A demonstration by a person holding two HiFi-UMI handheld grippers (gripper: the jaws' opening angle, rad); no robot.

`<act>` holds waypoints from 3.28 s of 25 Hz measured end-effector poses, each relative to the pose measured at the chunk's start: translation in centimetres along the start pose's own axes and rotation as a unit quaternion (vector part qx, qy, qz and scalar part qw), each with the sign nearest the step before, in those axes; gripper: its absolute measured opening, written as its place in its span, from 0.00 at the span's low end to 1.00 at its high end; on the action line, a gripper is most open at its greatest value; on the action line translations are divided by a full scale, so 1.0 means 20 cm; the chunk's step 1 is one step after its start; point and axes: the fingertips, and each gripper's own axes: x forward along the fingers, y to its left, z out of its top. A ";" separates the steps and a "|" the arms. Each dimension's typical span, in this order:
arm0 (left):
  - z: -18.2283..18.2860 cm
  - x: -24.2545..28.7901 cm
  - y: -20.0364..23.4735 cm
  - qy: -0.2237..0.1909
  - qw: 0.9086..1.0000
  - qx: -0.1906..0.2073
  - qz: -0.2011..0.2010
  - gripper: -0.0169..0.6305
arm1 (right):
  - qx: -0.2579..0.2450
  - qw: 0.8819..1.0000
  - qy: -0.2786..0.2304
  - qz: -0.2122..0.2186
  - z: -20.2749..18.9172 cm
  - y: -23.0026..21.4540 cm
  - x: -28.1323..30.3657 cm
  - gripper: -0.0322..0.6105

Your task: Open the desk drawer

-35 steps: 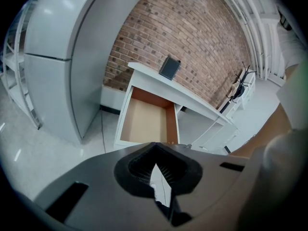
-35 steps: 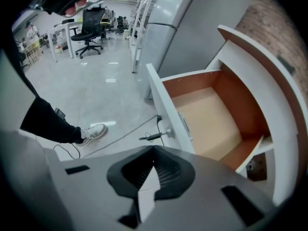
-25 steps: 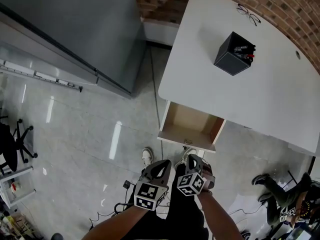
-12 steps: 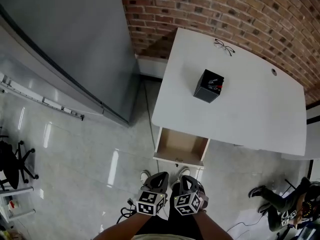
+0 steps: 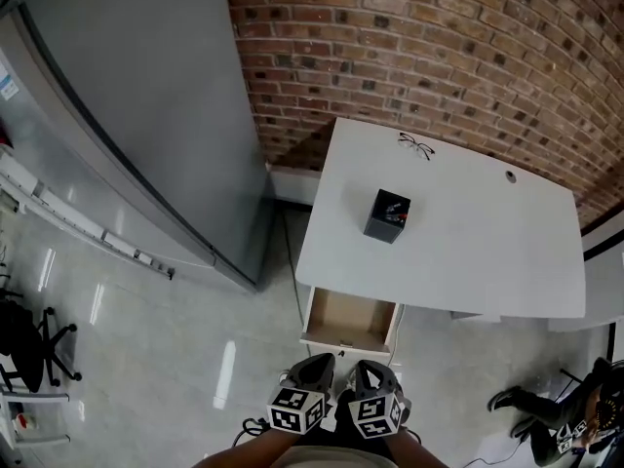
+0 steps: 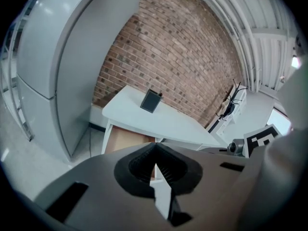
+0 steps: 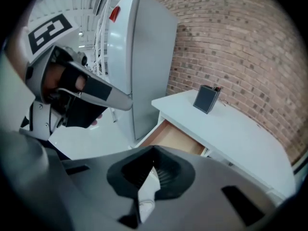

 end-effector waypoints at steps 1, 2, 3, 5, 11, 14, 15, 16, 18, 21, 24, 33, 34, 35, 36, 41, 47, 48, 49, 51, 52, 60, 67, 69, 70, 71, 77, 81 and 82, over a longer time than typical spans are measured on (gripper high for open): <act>0.04 0.00 -0.02 -0.007 1.000 -0.001 -0.003 0.04 | 0.006 1.000 -0.007 0.000 0.03 -0.01 -0.02 0.07; 0.07 0.00 -0.05 -0.013 1.000 -0.001 -0.005 0.04 | 0.011 1.000 -0.013 0.000 0.05 -0.02 -0.04 0.07; 0.10 0.00 -0.06 -0.018 1.000 -0.001 -0.008 0.04 | 0.015 1.000 -0.018 0.001 0.07 -0.03 -0.05 0.07; 0.14 0.01 -0.09 -0.025 1.000 0.003 -0.011 0.04 | 0.024 0.999 -0.029 0.003 0.12 -0.05 -0.07 0.07; 0.22 0.01 -0.15 -0.038 0.999 0.016 -0.006 0.04 | 0.052 0.996 -0.072 0.007 0.28 -0.14 -0.17 0.07; 0.27 0.01 -0.17 -0.049 0.999 0.016 0.001 0.04 | 0.064 0.993 -0.097 0.009 0.35 -0.21 -0.23 0.07; 0.29 0.00 -0.18 -0.053 0.998 0.017 0.002 0.04 | 0.069 0.992 -0.104 0.010 0.37 -0.23 -0.25 0.07; 0.31 0.00 -0.18 -0.058 0.998 0.020 0.003 0.04 | 0.073 0.991 -0.111 0.012 0.39 -0.26 -0.27 0.07; 0.36 -0.02 -0.19 -0.069 0.997 0.026 0.007 0.04 | 0.081 0.989 -0.123 0.014 0.42 -0.29 -0.31 0.07; 0.41 -0.04 -0.21 -0.083 0.996 0.031 0.014 0.04 | 0.090 0.985 -0.145 0.019 0.47 -0.33 -0.36 0.07; 0.39 -0.06 -0.24 -0.085 0.996 0.031 0.020 0.04 | 0.091 0.983 -0.157 0.030 0.49 -0.32 -0.39 0.07; 0.35 -0.04 -0.29 -0.089 0.995 0.036 0.029 0.04 | 0.095 0.981 -0.166 0.040 0.45 -0.36 -0.42 0.07; 0.34 -0.05 -0.30 -0.088 0.995 0.035 0.030 0.04 | 0.095 0.981 -0.165 0.042 0.43 -0.36 -0.42 0.07; 0.33 -0.05 -0.30 -0.087 0.995 0.035 0.031 0.04 | 0.094 0.981 -0.164 0.043 0.42 -0.35 -0.43 0.07; 0.32 -0.05 -0.30 -0.088 0.995 0.036 0.033 0.04 | 0.092 0.981 -0.164 0.045 0.42 -0.34 -0.44 0.07; 0.30 -0.05 -0.32 -0.090 0.995 0.036 0.035 0.04 | 0.082 0.981 -0.166 0.051 0.43 -0.34 -0.44 0.07; 0.30 -0.08 -0.31 -0.097 0.994 0.033 0.041 0.04 | 0.067 0.981 -0.168 0.069 0.46 -0.27 -0.45 0.07; 0.29 -0.08 -0.31 -0.097 0.994 0.031 0.043 0.04 | 0.067 0.981 -0.169 0.071 0.46 -0.26 -0.45 0.07; 0.29 -0.09 -0.30 -0.096 0.994 0.029 0.044 0.04 | 0.067 0.981 -0.169 0.072 0.46 -0.25 -0.44 0.07; 0.28 -0.10 -0.27 -0.097 0.994 0.023 0.049 0.04 | 0.064 0.981 -0.166 0.076 0.46 -0.24 -0.44 0.07; 0.27 -0.10 -0.27 -0.098 0.994 0.021 0.051 0.04 | 0.063 0.981 -0.164 0.077 0.45 -0.23 -0.44 0.07; 0.27 -0.10 -0.27 -0.102 0.993 0.019 0.049 0.04 | 0.061 0.982 -0.161 0.082 0.43 -0.23 -0.44 0.07; 0.27 -0.09 -0.28 -0.103 0.993 0.016 0.050 0.04 | 0.055 0.984 -0.151 0.081 0.42 -0.25 -0.44 0.07; 0.27 -0.08 -0.28 -0.103 0.993 0.017 0.050 0.04 | 0.054 0.984 -0.150 0.081 0.41 -0.25 -0.43 0.07; 0.27 -0.08 -0.28 -0.103 0.993 0.016 0.050 0.04 | 0.054 0.984 -0.149 0.081 0.41 -0.25 -0.43 0.07; 0.27 -0.08 -0.28 -0.103 0.993 0.016 0.051 0.04 | 0.054 0.984 -0.150 0.082 0.41 -0.25 -0.42 0.07; 0.26 -0.07 -0.27 -0.103 0.993 0.013 0.058 0.04 | 0.052 0.984 -0.147 0.090 0.41 -0.25 -0.41 0.07; 0.25 -0.08 -0.26 -0.102 0.993 0.008 0.066 0.04 | 0.050 0.983 -0.143 0.099 0.41 -0.24 -0.40 0.07; 0.25 -0.08 -0.25 -0.102 0.993 0.007 0.068 0.04 | 0.049 0.983 -0.142 0.102 0.41 -0.24 -0.39 0.07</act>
